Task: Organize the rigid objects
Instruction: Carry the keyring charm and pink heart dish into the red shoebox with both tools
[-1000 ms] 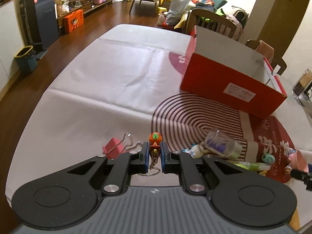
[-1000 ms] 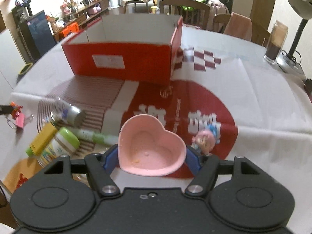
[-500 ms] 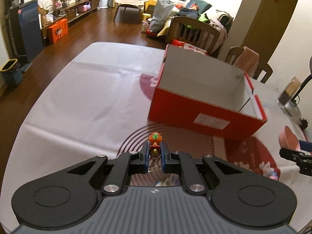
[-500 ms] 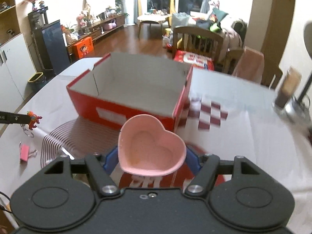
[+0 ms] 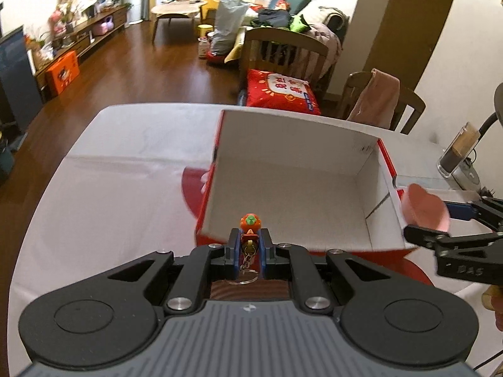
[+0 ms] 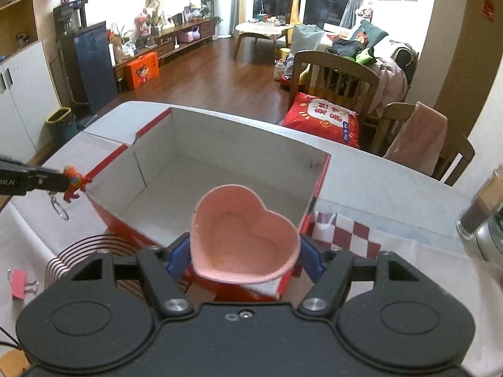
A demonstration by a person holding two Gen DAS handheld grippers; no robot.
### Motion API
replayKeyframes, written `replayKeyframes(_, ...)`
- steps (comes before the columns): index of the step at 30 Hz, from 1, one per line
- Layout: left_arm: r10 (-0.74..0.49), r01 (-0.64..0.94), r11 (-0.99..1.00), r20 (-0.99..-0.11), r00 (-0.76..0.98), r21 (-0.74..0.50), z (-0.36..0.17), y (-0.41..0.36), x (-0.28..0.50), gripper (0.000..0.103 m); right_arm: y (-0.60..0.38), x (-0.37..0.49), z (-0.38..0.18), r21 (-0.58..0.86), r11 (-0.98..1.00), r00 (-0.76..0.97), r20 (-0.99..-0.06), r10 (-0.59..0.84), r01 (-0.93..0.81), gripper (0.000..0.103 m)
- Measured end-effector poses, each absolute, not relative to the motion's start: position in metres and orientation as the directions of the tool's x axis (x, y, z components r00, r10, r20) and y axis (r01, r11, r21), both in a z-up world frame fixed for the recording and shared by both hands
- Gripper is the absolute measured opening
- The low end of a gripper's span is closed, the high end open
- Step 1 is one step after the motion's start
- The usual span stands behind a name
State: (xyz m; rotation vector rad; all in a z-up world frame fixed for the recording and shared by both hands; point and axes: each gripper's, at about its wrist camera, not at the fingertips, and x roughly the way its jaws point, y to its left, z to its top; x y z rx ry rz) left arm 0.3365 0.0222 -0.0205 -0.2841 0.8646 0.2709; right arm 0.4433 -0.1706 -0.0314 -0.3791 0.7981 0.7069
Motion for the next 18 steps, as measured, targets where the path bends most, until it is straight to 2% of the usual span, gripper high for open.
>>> replayKeyframes(8, 0.066, -0.299, 0.941, -0.78, 0.622, -0.159, -0.03, 0.023, 0.41, 0.011, -0.136, 0.478, -0.063, -0.041, 0.694, 0.424, -0.816, 0.392, -0.719, 0.07)
replayKeyframes(18, 0.044, -0.308, 0.94, -0.844, 0.535, -0.146, -0.086, 0.018, 0.464, 0.011, -0.1, 0.501, -0.102, -0.055, 0.662, 0.344, -0.884, 0.315, -0.747, 0.07)
